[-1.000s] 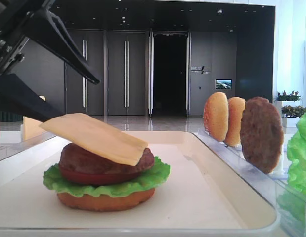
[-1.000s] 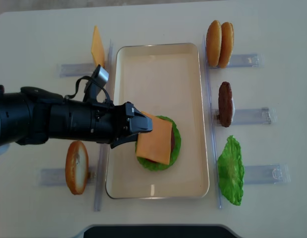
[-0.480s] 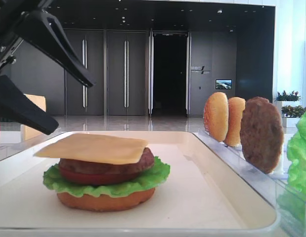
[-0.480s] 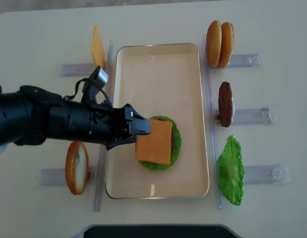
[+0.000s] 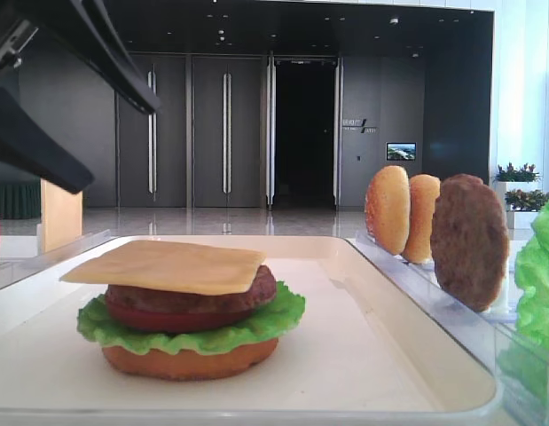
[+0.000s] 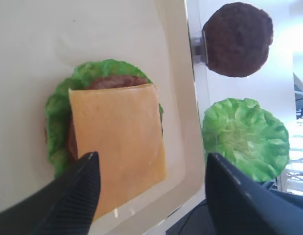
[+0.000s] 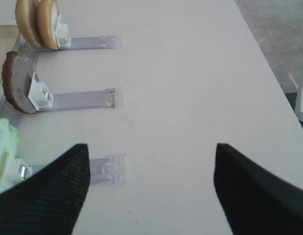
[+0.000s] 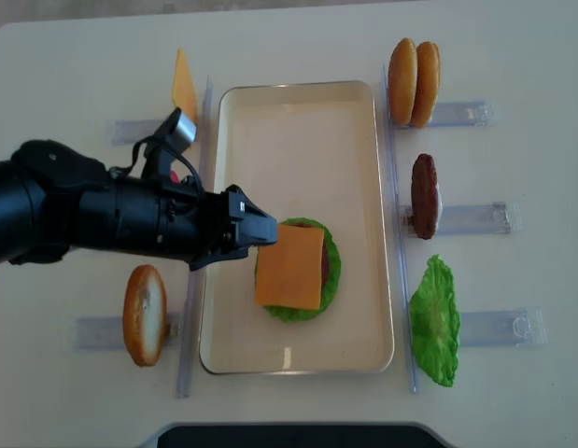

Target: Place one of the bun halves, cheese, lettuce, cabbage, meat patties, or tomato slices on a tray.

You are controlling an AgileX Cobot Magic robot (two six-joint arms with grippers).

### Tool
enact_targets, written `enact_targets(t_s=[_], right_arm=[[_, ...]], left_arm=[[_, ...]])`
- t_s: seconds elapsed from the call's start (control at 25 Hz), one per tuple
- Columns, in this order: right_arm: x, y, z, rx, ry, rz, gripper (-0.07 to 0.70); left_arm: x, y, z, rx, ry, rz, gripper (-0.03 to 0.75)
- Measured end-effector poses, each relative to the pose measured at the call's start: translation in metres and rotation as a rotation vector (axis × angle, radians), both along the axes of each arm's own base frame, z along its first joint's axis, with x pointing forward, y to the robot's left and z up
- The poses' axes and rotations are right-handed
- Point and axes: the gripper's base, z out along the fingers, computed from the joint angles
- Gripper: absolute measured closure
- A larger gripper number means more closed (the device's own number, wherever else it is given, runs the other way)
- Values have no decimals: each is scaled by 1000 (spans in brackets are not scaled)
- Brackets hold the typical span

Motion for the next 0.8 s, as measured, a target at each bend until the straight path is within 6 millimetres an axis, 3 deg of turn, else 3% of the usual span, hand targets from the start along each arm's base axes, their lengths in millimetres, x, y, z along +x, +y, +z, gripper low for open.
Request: enact_targets(t_s=[0.32,0.8], right_arm=[[0,0,0,-3,0,-2,100],[0,0,0,-4,0,-3,100]], left_arm=[[15,1,53,93,-137,-46,206],[33,24,99,462,-129,-26,171]])
